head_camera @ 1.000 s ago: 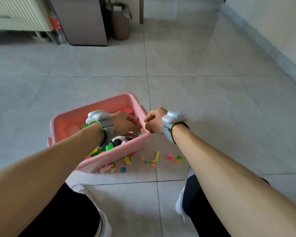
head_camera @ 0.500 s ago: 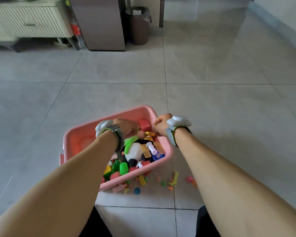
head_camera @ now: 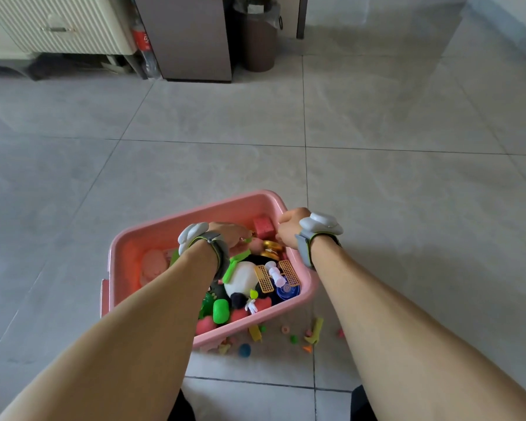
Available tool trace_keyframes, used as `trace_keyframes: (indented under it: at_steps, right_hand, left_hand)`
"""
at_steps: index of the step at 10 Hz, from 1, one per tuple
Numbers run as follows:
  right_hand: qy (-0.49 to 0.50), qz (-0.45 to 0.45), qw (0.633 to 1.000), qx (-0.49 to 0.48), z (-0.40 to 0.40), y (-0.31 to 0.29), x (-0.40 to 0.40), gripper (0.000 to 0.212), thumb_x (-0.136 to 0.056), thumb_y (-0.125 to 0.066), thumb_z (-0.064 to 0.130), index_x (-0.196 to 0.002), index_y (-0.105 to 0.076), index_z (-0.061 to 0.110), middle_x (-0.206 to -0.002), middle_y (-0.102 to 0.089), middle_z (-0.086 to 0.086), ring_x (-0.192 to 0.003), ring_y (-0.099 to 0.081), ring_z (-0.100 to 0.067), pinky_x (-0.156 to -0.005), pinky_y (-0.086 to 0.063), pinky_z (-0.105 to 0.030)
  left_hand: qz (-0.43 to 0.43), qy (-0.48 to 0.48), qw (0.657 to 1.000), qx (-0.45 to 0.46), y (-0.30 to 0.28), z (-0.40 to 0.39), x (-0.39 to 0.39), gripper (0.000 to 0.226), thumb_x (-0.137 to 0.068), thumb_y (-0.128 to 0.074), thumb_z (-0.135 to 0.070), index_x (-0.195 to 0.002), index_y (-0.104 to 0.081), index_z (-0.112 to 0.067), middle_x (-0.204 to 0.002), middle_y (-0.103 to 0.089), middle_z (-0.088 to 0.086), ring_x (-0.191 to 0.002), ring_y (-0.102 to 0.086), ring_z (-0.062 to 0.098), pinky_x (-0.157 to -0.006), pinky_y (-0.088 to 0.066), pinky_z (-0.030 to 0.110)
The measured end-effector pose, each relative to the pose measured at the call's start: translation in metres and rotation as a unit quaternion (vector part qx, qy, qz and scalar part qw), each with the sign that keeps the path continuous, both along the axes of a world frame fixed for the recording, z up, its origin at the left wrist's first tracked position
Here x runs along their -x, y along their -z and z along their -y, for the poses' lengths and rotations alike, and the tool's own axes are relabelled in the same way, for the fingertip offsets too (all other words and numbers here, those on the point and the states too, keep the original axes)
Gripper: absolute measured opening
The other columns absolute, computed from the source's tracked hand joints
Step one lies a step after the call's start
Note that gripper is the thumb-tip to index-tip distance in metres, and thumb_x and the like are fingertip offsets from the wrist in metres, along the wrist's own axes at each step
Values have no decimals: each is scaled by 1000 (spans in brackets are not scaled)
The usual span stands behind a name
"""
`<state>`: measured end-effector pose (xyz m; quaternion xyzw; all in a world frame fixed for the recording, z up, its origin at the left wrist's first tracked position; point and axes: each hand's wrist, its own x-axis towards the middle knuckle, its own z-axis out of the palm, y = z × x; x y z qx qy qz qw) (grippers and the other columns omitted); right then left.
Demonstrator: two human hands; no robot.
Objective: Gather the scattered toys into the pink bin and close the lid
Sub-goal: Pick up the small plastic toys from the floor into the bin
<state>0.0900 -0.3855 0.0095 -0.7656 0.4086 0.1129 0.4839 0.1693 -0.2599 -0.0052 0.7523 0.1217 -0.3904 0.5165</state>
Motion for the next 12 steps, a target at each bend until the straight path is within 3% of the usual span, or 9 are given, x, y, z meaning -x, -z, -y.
trace_keyframes:
  at_steps: [2, 3, 4, 5, 6, 8, 9, 10, 12]
  right_hand:
    - [16, 9, 1000, -21, 7, -5, 12, 40, -89, -55, 1, -129, -54, -2, -130, -56, -22, -101, -58, -26, -89, -49, -34]
    - [13, 13, 1000, -16, 7, -10, 19, 37, -89, -55, 0, -126, -56, -2, -127, -59, -22, -90, -53, -21, -80, -50, -30]
    - [2, 13, 1000, -2, 5, -16, 28, 35, -89, -54, 0, -124, -58, -2, -125, -60, -23, -104, -61, -32, -84, -48, -33]
    - [-10, 10, 1000, 20, 0, -22, 38, 28, -88, -52, 6, -113, -64, 4, -120, -64, -19, -109, -64, -33, -90, -53, -32]
    - [-26, 5, 998, 62, -5, -33, 52, 18, -88, -47, 11, -88, -64, 18, -107, -70, -11, -100, -68, -27, -92, -54, -40]
    - [-78, 25, 992, 97, -14, -58, 76, 31, -88, -51, 8, -112, -67, 20, -107, -66, -2, -102, -62, -23, -86, -47, -27]
    - [-101, 18, 987, 126, -16, -66, 90, 26, -84, -57, 17, -106, -67, 26, -111, -68, -2, -95, -61, -22, -76, -44, -26]
    - [-121, 9, 980, 156, -16, -77, 110, 22, -85, -58, 23, -104, -67, 26, -106, -68, 1, -89, -60, -21, -71, -44, -26]
    - [-119, -1, 974, 194, -27, -96, 163, 25, -86, -54, 37, -104, -67, 25, -107, -68, 0, -95, -63, -23, -87, -52, -32]
  left_hand:
    - [10, 23, 999, 30, -11, 13, 6, 27, -91, -57, 5, -72, -52, -13, -76, -54, 3, -65, -53, 13, -54, -52, 17]
    - [4, 50, 999, 11, -12, 15, 9, 32, -96, -47, 6, -70, -45, -13, -76, -49, 3, -65, -50, 12, -62, -49, 22]
    - [26, 69, 997, -19, -8, 13, 7, 26, -93, -52, 4, -72, -49, -10, -86, -61, 10, -77, -63, 18, -85, -56, 33]
    - [73, 86, 991, -75, -12, 7, 6, 7, -88, -58, 1, -84, -62, -3, -95, -69, 19, -88, -67, 28, -93, -55, 42]
    - [102, 184, 972, -108, -24, 2, 12, 9, -89, -60, -2, -81, -62, -6, -84, -65, 12, -76, -61, 23, -79, -55, 32]
    - [249, 381, 876, -159, -54, -8, 42, 7, -76, -68, -18, -74, -74, -21, -80, -74, 3, -77, -69, 27, -75, -59, 40]
    - [305, 437, 834, -146, -72, -12, 57, 10, -77, -66, -23, -80, -75, -29, -85, -72, -5, -87, -67, 22, -83, -57, 41]
    - [344, 441, 817, -140, -84, -15, 69, 14, -81, -68, -22, -93, -75, -25, -93, -71, -5, -90, -65, 18, -85, -55, 36]
    - [376, 466, 786, -153, -98, -34, 99, 8, -78, -68, -26, -84, -71, -29, -87, -70, -9, -82, -66, 15, -78, -58, 36]
